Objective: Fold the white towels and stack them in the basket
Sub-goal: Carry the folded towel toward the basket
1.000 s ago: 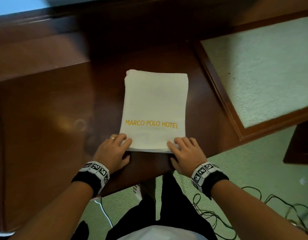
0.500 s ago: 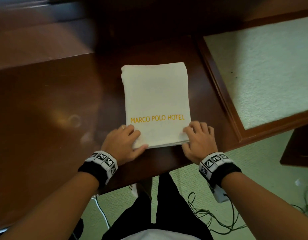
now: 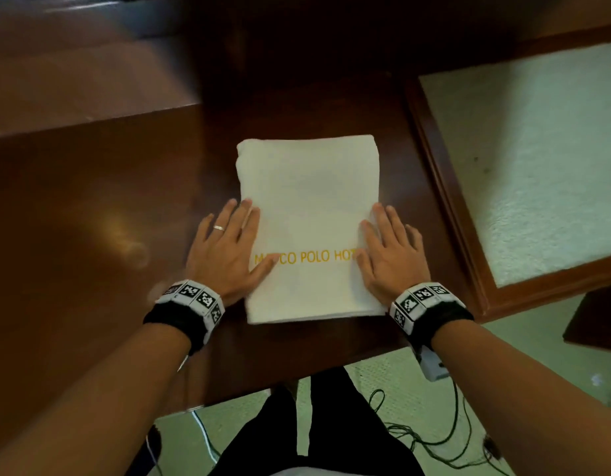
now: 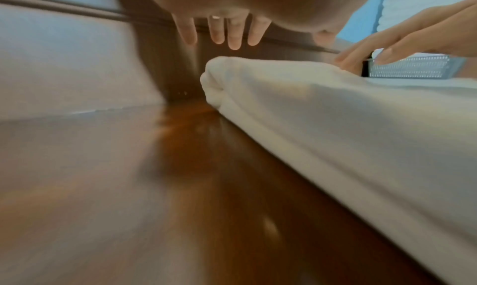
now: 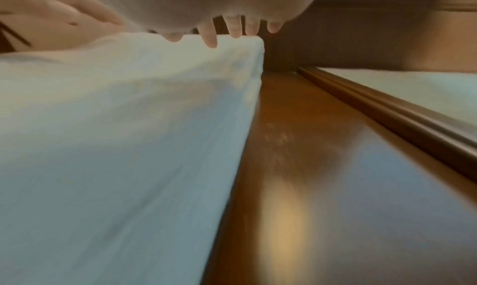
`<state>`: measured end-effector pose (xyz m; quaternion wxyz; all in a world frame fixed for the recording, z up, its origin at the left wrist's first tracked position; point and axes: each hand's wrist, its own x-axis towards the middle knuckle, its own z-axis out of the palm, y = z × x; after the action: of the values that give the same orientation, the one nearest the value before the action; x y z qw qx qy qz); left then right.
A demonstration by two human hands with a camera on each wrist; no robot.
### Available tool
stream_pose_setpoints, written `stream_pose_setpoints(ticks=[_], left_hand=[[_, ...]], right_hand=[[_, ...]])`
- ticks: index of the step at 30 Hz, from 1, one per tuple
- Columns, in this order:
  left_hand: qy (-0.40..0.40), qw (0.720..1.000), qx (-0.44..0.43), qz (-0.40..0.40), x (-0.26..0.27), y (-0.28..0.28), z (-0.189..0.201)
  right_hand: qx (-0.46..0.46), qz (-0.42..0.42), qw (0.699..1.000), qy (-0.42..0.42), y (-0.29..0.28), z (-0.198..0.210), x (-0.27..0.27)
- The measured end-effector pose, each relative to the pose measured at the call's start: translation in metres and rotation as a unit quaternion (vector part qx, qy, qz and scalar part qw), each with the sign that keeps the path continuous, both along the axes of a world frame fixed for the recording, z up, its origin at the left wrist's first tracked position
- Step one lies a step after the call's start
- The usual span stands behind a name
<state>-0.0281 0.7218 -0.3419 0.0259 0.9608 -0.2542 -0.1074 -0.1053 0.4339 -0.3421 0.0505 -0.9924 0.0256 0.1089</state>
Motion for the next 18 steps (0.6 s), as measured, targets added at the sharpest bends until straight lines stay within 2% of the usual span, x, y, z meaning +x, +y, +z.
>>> stream_pose_setpoints(ticks=[4, 8, 11, 14, 18], left_hand=[[-0.032, 0.999, -0.014, -0.031, 0.054, -0.033, 0.013], [0.003, 0.996, 0.060, -0.059, 0.077, -0.049, -0.003], [0.050, 0.997, 0.058, 0.010, 0.077, -0.035, -0.014], [0.081, 0.992, 0.042, 0.087, 0.065, -0.026, -0.009], [0.137, 0.964, -0.004, 0.228, 0.031, -0.022, 0.007]], right_hand=[[0.002, 0.070, 0.995, -0.068, 0.008, 0.012, 0.063], [-0.024, 0.161, 0.987, -0.010, 0.015, -0.003, 0.102], [-0.031, 0.108, 0.993, 0.041, -0.009, -0.018, 0.097], [-0.016, 0.033, 0.999, 0.039, -0.019, -0.015, 0.081], [0.030, -0.076, 0.996, 0.025, -0.006, -0.004, 0.051]])
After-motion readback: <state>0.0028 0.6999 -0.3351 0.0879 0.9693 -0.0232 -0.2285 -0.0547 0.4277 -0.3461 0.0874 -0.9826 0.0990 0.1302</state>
